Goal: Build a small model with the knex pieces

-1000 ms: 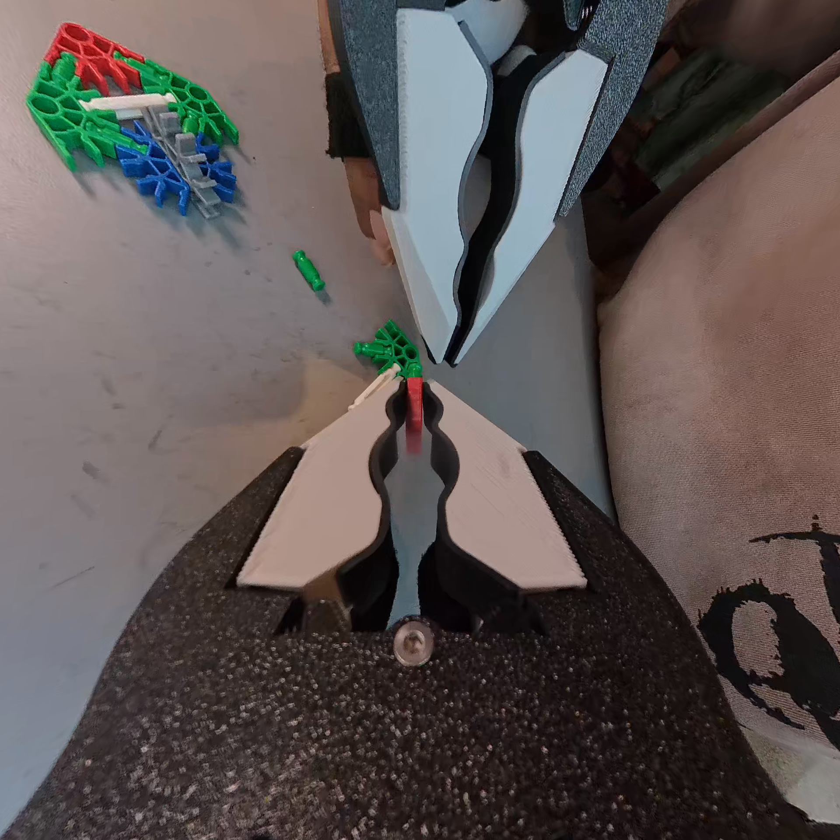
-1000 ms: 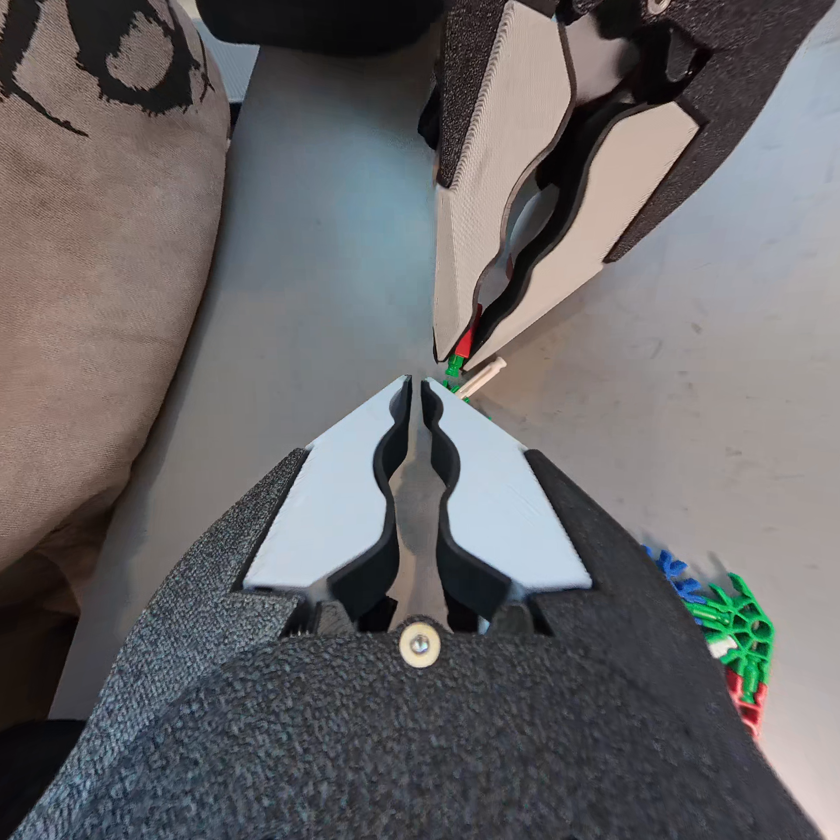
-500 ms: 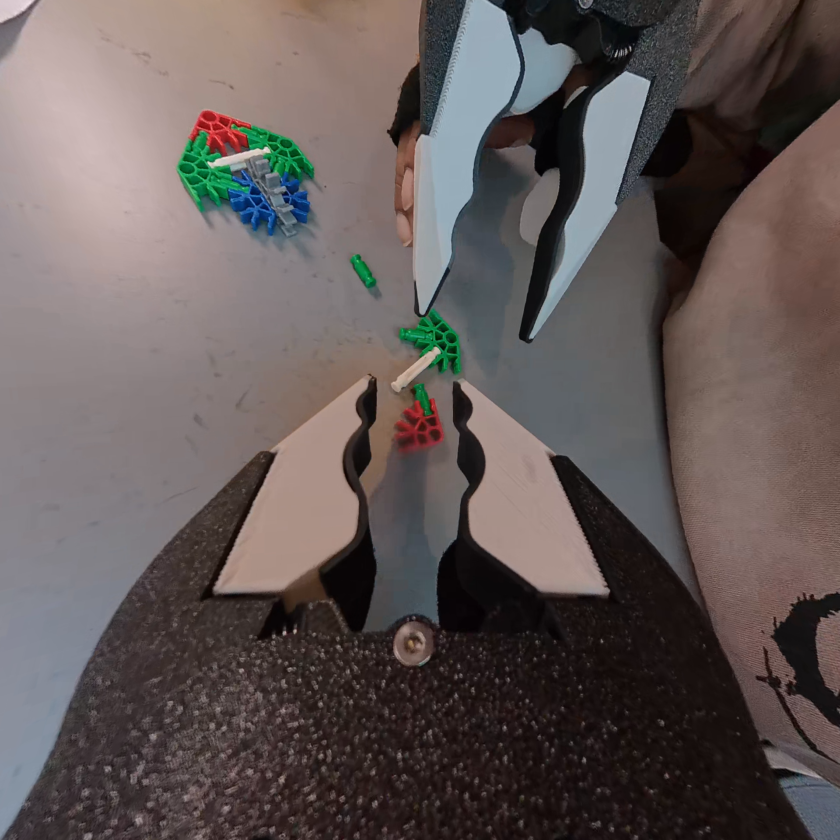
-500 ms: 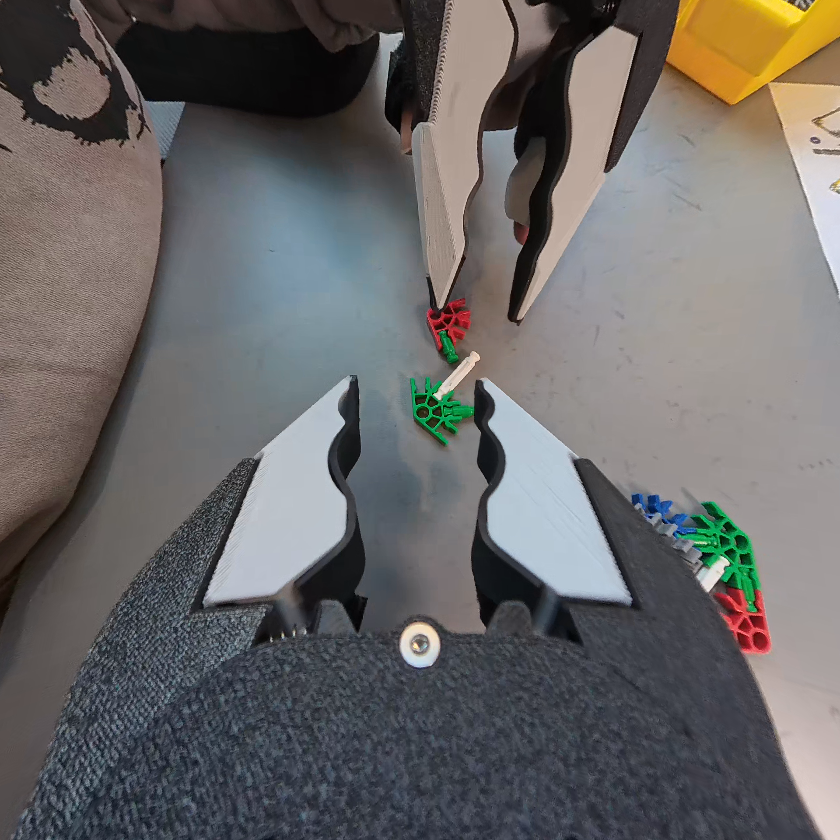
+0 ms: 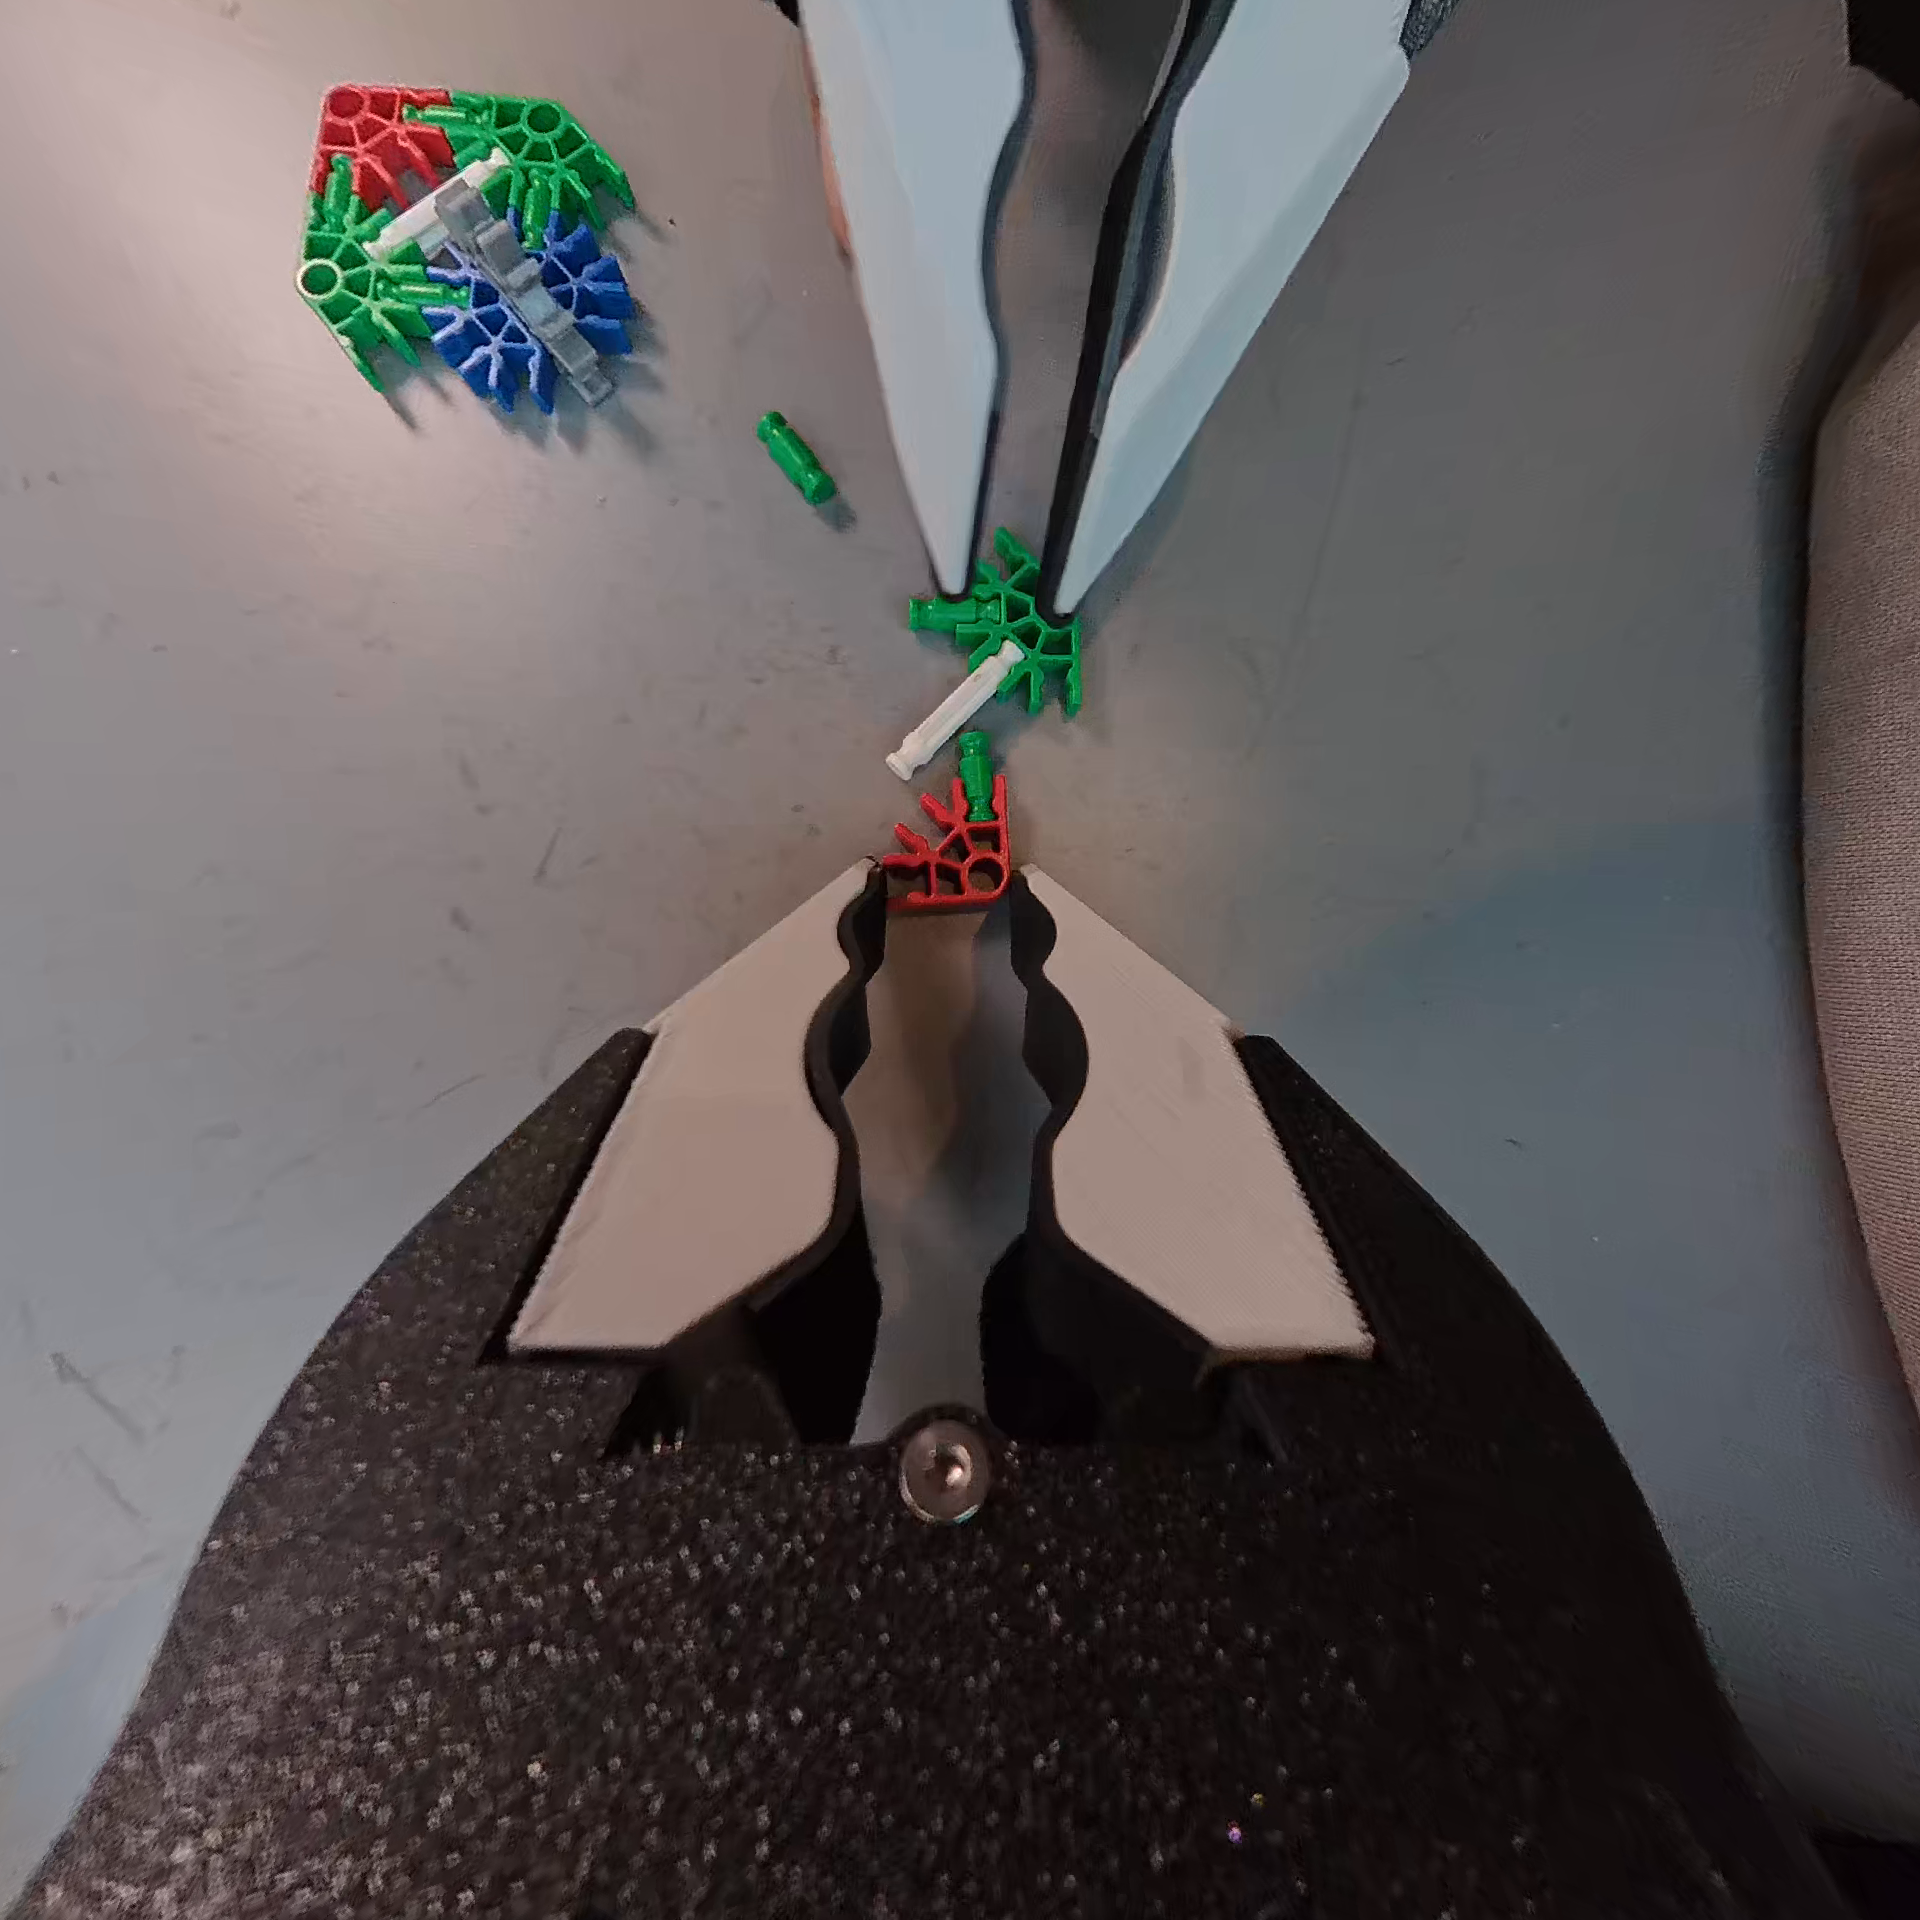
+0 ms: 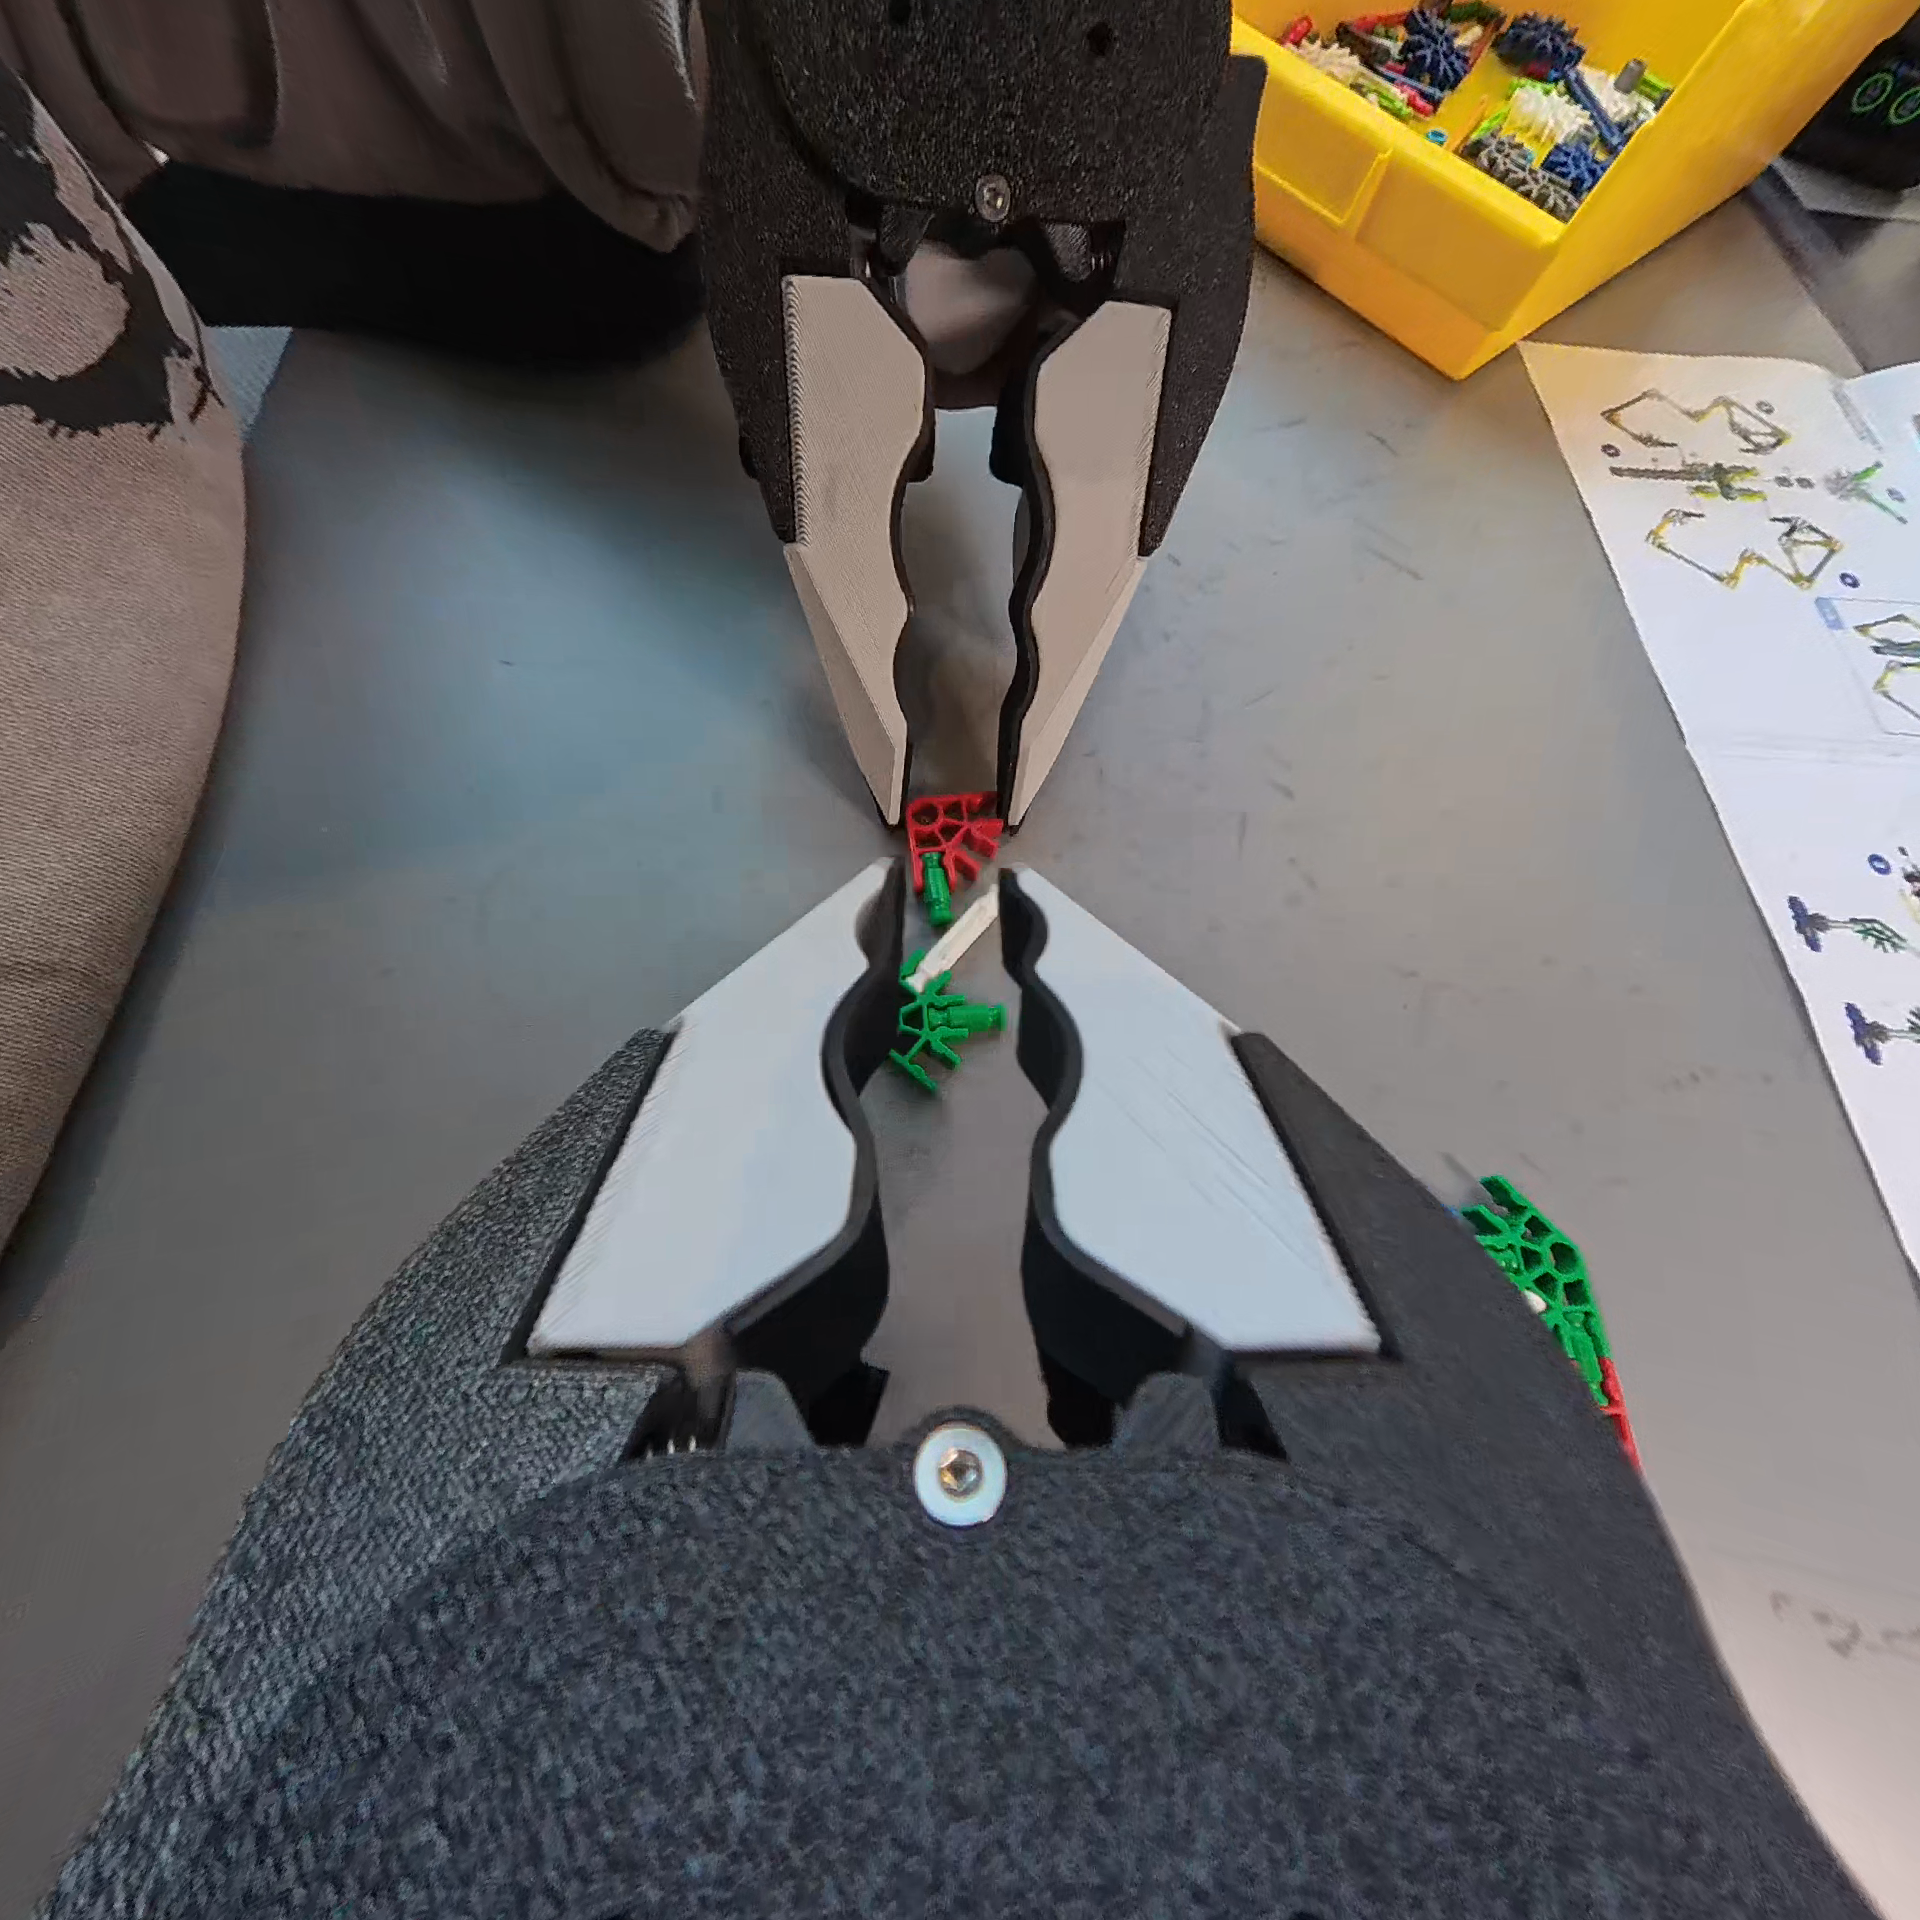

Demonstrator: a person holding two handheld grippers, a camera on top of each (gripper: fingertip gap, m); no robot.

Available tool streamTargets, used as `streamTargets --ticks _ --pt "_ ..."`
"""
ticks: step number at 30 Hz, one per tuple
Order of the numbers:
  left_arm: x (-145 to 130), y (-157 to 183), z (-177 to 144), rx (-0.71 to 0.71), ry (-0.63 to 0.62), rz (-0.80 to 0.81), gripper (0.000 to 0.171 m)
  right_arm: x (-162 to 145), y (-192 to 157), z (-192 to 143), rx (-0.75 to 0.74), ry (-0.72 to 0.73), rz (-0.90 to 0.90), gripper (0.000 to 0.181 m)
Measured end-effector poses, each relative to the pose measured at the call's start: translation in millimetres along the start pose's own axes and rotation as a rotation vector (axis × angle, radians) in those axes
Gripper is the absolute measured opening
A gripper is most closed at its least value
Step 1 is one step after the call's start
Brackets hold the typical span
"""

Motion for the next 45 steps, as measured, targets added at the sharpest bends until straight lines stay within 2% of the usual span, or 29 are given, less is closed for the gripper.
streamTargets --ticks 1,4,8,10,13,16,20,24,25,28,31,33,37,42,45 --pt "0.4 0.8 0.1 0.013 0.009 0.020 0.022 -1.4 0.2 2.1 -0.003 -0.010 0.005 0.026" --pt "4.5 4.9 -4.9 0.013 0.067 0.058 0.022 -1.8 -1.4 3.7 -0.045 -0.023 -0.029 0.033" --pt "11.8 2.2 -20.3 -0.107 0.211 -0.046 0.022 7.3 -12.9 -0.4 -0.139 0.024 -0.186 0.035" --pt "13.7 -0.8 -22.6 -0.168 0.259 -0.117 0.022 13.6 -18.4 -1.4 -0.235 0.024 -0.312 0.031" --pt "16.6 -5.9 -25.3 -0.244 0.325 -0.208 0.022 15.7 -16.4 0.4 -0.408 -0.026 -0.462 0.010" --pt "16.1 -10.2 -26.2 -0.251 0.366 -0.234 0.022 15.3 -11.0 -0.5 -0.396 -0.007 -0.439 0.008" --pt "18.3 -14.6 -33.4 -0.181 0.439 -0.189 0.022 18.7 2.1 -8.3 -0.353 0.075 -0.382 0.005" --pt "23.7 -12.4 -40.5 0.076 0.498 -0.022 0.027 24.7 14.6 -17.9 -0.225 0.217 -0.263 0.005" --pt "25.3 -11.4 -41.7 0.134 0.495 0.011 0.027 26.1 16.9 -19.0 -0.202 0.241 -0.242 0.005" --pt "28.5 -10.4 -44.8 0.248 0.480 0.059 0.010 28.4 25.3 -21.0 -0.184 0.291 -0.198 0.005" --pt "27.7 -13.6 -44.6 0.359 0.451 0.089 0.008 23.6 31.8 -19.4 -0.192 0.270 -0.177 0.005" --pt "27.7 -16.1 -37.4 0.454 0.377 0.131 0.007 18.0 35.5 -14.0 -0.231 0.206 -0.179 0.006" --pt "27.6 -23.6 -12.3 0.645 0.134 0.233 0.004 6.2 37.4 1.2 -0.361 0.013 -0.263 0.014" --pt "31.2 -24.8 5.8 0.699 0.007 0.286 0.005 -2.1 37.1 13.0 -0.494 -0.166 -0.371 0.010" --pt "33.9 -24.3 10.4 0.723 -0.046 0.296 0.005 -2.1 33.1 17.4 -0.506 -0.177 -0.416 0.010"
Point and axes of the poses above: each gripper's, where its closed fingertips meet, z out along the fingers, x out of its top, y = z × x across the jaws, the point moved 7 cm from there along -z, back along the fingers, and after that the axes turned 13 degrees about -y, right-handed, at the moved point
